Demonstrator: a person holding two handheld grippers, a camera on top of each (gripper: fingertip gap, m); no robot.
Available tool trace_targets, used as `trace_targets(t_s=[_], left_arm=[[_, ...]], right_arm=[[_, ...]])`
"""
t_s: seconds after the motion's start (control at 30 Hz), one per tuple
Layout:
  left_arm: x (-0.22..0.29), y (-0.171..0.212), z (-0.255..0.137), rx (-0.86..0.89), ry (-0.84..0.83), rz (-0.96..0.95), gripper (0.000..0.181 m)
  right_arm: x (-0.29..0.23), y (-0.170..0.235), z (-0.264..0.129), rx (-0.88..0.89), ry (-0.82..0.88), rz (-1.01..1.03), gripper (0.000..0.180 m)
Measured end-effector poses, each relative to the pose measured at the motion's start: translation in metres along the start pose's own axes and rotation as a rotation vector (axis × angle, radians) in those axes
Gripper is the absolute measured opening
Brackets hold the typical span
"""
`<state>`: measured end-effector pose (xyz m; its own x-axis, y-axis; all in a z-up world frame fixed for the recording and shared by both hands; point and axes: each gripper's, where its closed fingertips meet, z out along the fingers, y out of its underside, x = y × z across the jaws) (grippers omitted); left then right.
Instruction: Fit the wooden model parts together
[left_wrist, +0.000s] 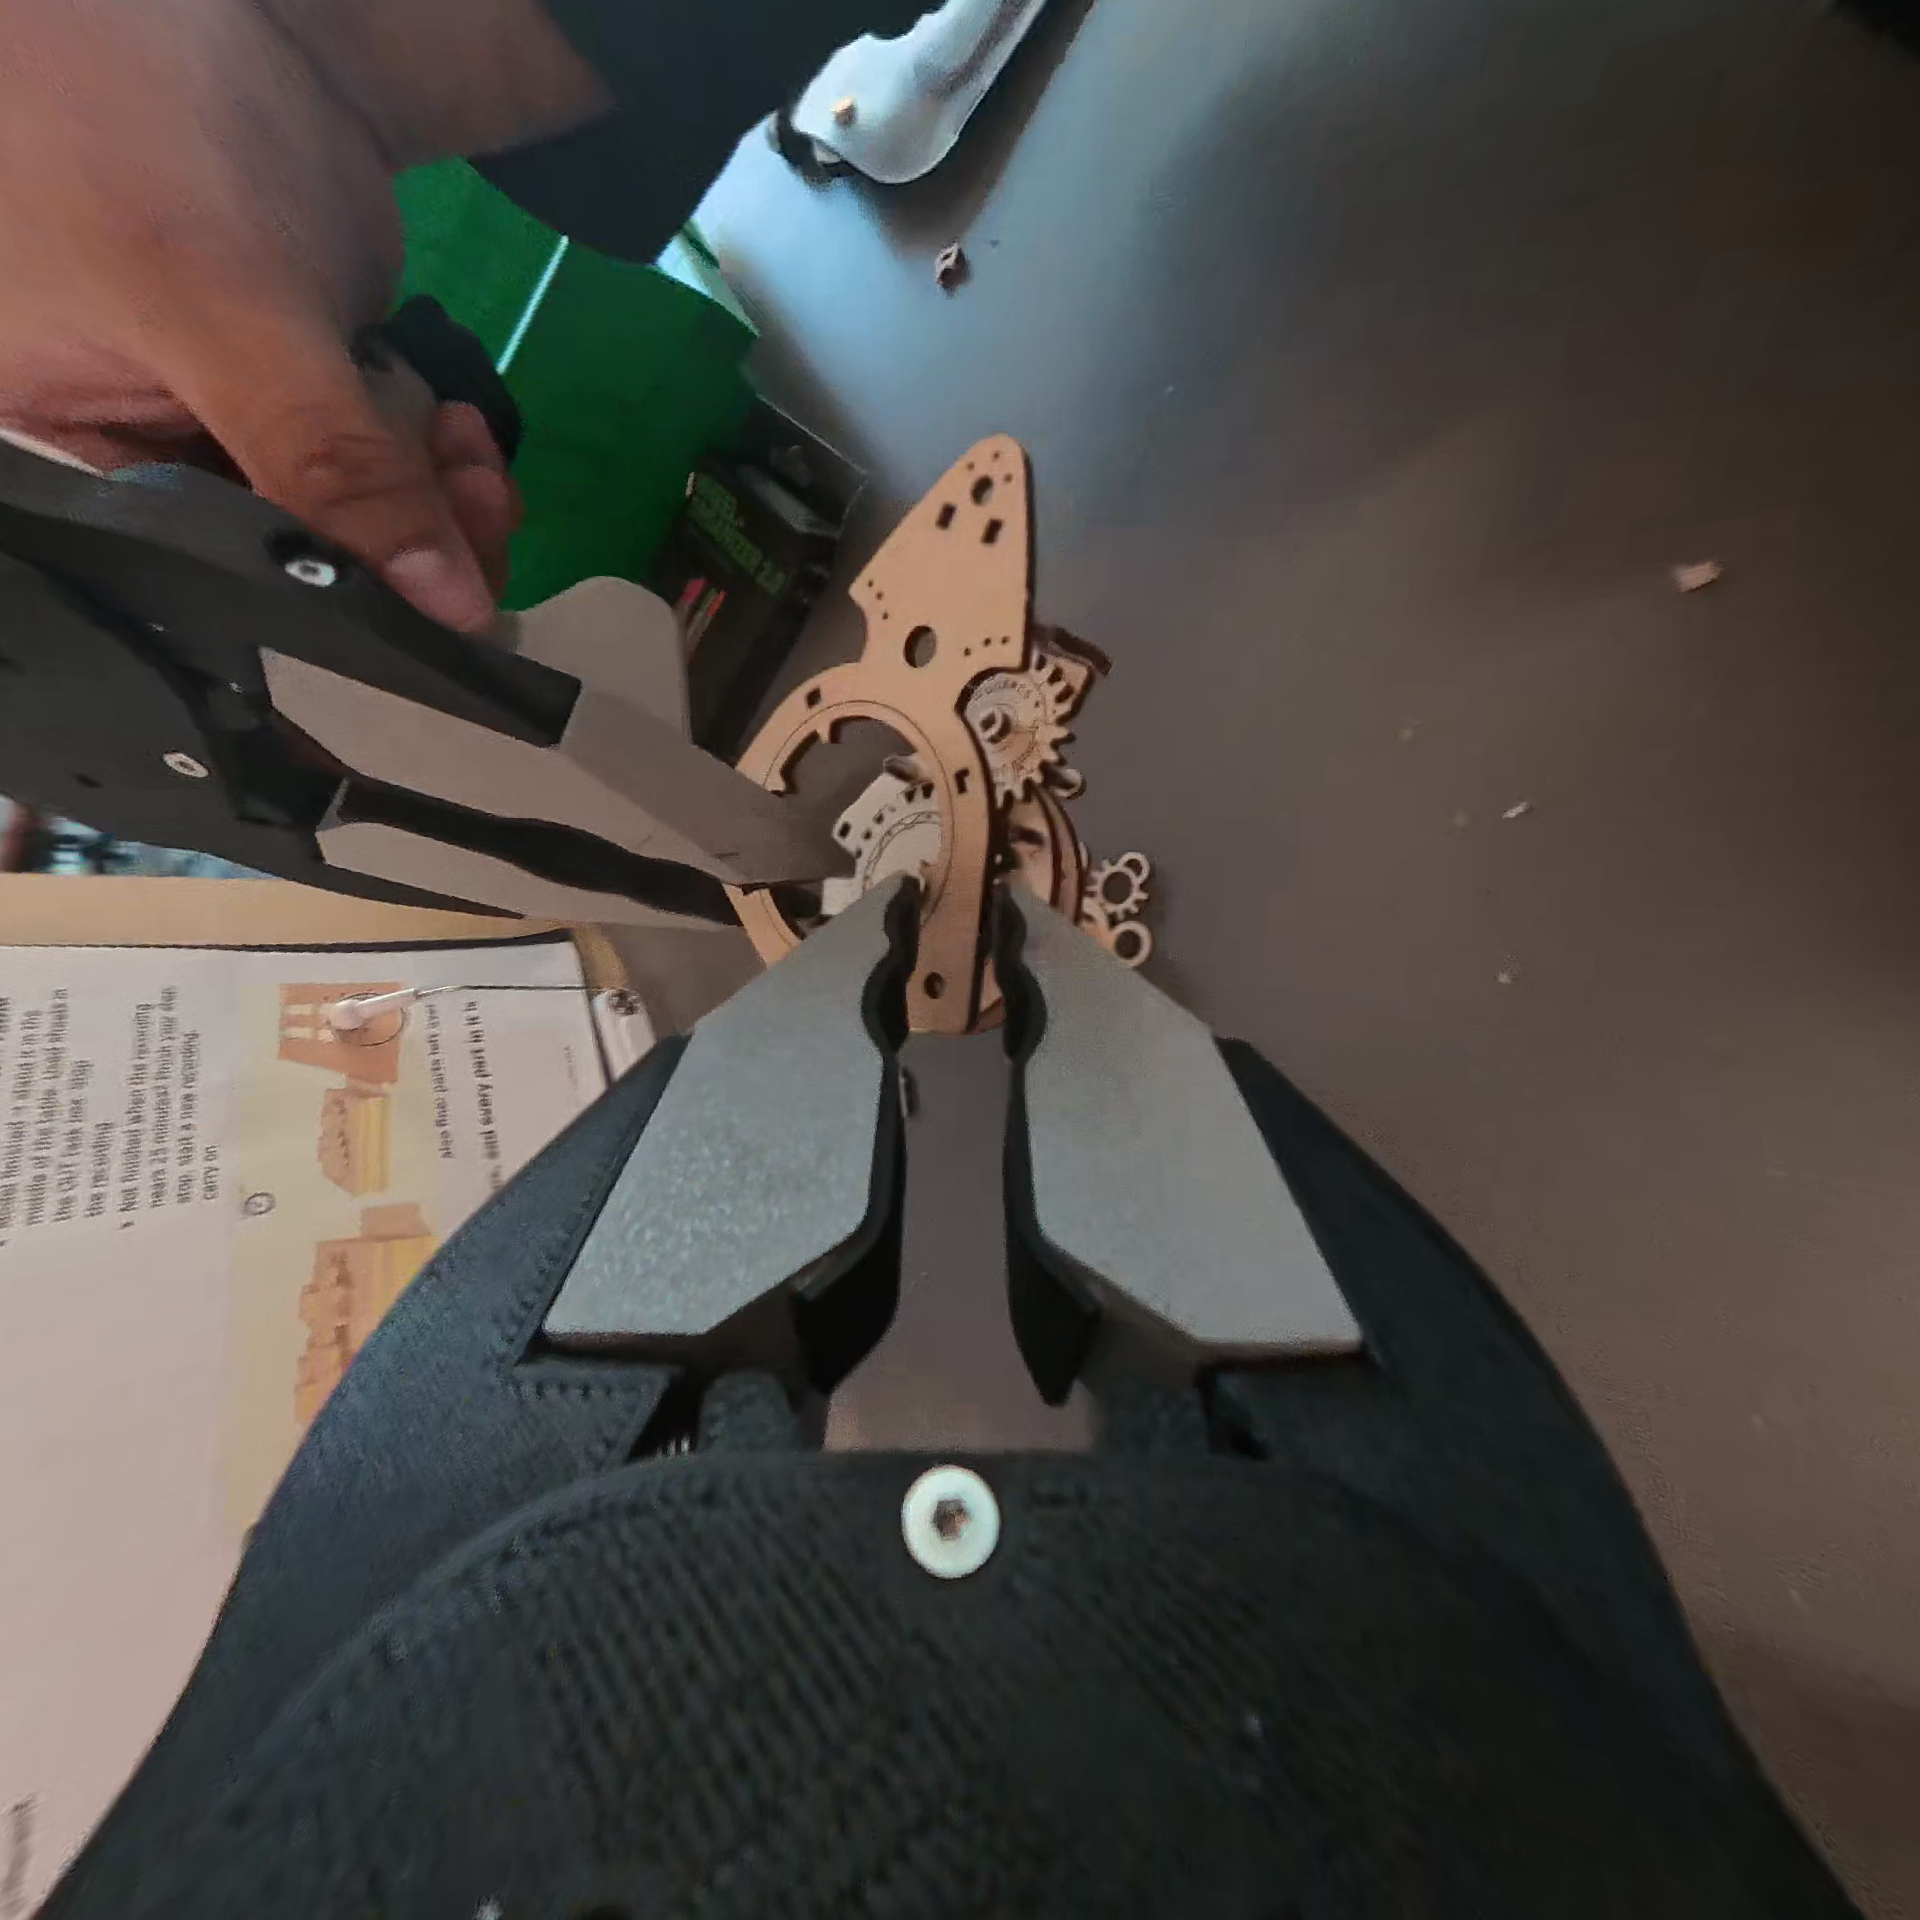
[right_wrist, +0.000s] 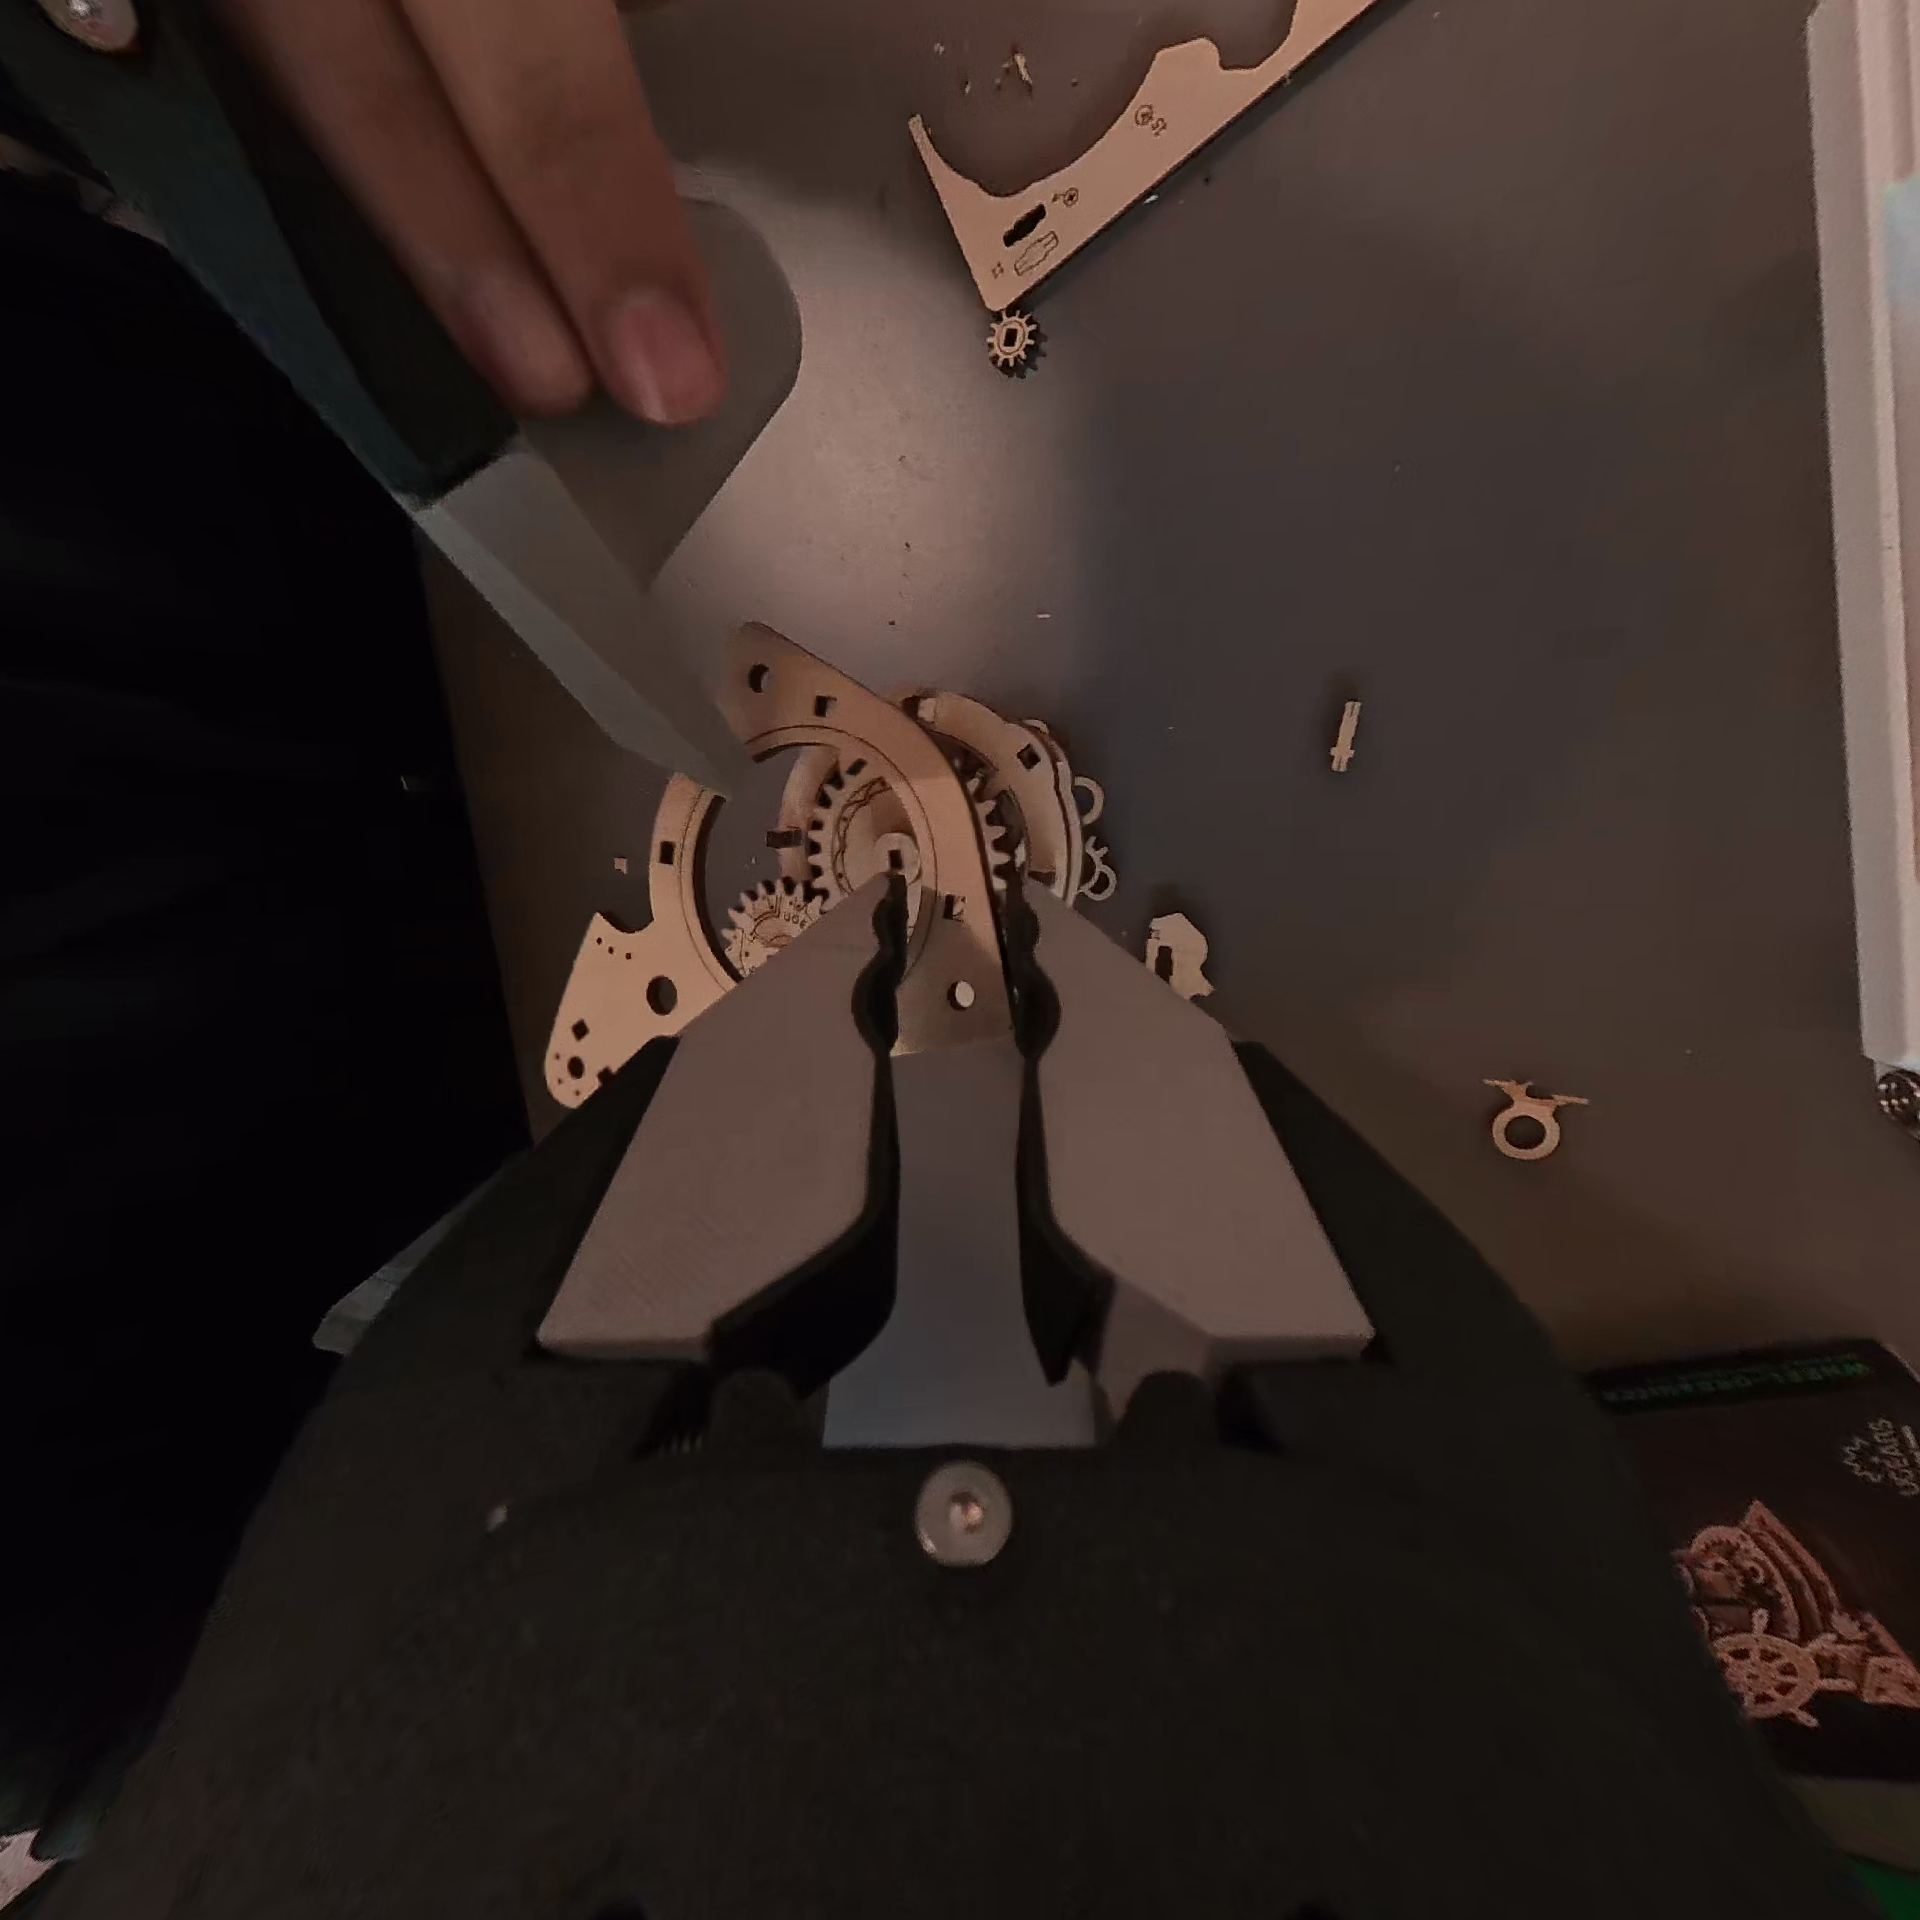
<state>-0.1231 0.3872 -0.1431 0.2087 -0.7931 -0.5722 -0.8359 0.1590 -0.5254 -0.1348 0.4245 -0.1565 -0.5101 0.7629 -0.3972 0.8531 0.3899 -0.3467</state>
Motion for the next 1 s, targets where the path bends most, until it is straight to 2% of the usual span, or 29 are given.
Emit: trace_targets(t_s=[0.13,0.3,0.5,0.63,0.8,1.0], left_arm=[[-0.001,-0.003,0.006,-0.021,-0.13,0.085,0.01],[-0.002,-0.004,0.002,-0.008,-0.226,0.11,0.009],[0.002,-0.003,-0.005,0.045,-0.225,0.108,0.009],[0.007,-0.004,-0.008,0.12,-0.171,0.029,0.009],[0.009,-0.002,-0.011,0.136,-0.123,0.004,0.009],[0.004,0.003,-0.008,0.129,-0.063,-0.002,0.009]], right_arm=[[0.001,0.0,-0.003,0.015,-0.002,-0.005,0.016],[-0.004,0.003,-0.02,0.143,-0.004,-0.044,0.029],[0.005,0.018,-0.034,0.29,0.062,-0.087,0.046],[0.001,0.022,-0.019,0.311,0.015,-0.166,0.06],[0.002,0.018,0.0,0.295,0.036,-0.29,0.059],[-0.002,0.026,0.009,0.267,0.017,-0.272,0.054]])
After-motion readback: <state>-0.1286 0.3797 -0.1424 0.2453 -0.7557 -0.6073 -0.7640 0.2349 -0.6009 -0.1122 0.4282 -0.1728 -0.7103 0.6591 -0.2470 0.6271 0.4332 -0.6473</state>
